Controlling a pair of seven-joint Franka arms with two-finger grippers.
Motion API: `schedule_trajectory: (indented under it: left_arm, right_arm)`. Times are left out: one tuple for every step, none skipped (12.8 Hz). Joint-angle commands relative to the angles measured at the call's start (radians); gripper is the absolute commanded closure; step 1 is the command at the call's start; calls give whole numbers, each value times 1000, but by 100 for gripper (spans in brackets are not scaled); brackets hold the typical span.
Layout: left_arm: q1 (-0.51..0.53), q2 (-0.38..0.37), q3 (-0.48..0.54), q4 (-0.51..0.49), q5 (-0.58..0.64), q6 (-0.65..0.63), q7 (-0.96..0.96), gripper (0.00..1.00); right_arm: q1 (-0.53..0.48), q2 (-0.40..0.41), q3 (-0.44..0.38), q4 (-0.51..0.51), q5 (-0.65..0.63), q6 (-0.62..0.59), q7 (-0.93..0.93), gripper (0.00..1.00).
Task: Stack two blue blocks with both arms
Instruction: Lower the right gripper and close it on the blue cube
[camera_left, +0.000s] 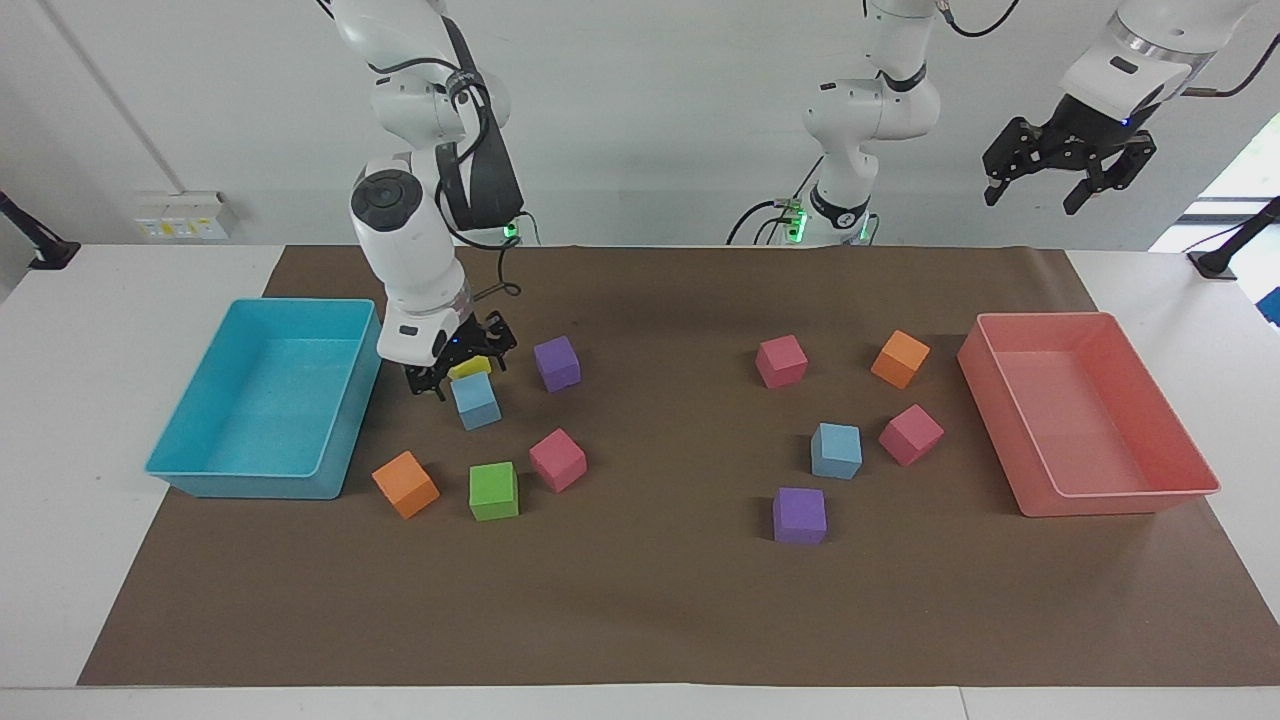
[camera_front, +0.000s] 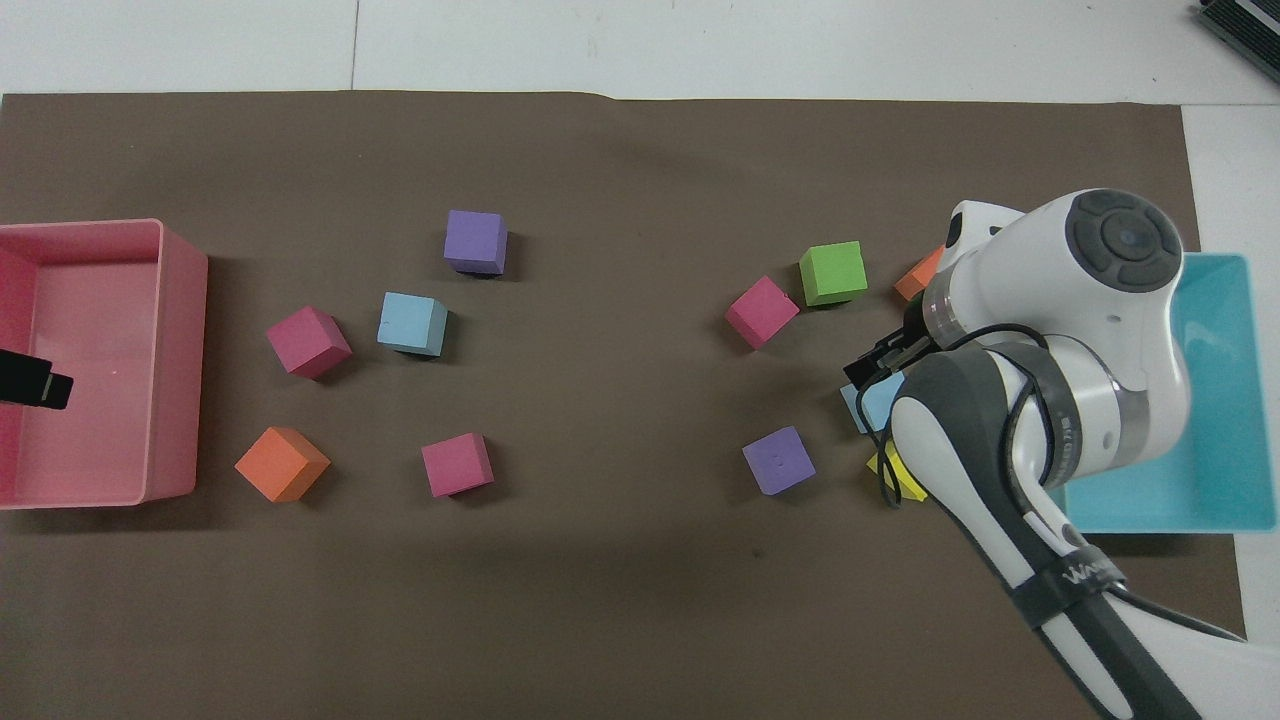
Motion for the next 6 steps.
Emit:
schedule_trajectory:
  left_arm:
    - [-1,-3,-1,7,3,6,-1,0]
    - [-1,-3,-1,7,3,4,-1,0]
    - [-1,-3,-1,7,3,4,-1,0]
    - [-1,-5,-1,4,3,4,-1,0]
    - [-1,-5,-1,4,3,3,-1,0]
    - [-1,-5,-1,4,3,3,1,0]
  right_arm:
    - [-7,16,3,-72,13,84,-37,0]
    - [-9,17,1,-102,13,120,-34,0]
    - [-9,26,1,-115,13,132,-32,0]
    - [-9,34,0,-126,11,143,-31,0]
    - [-9,42,0,-139,9,157,-32,0]
    - [-10,42,0,-159,8,167,-34,0]
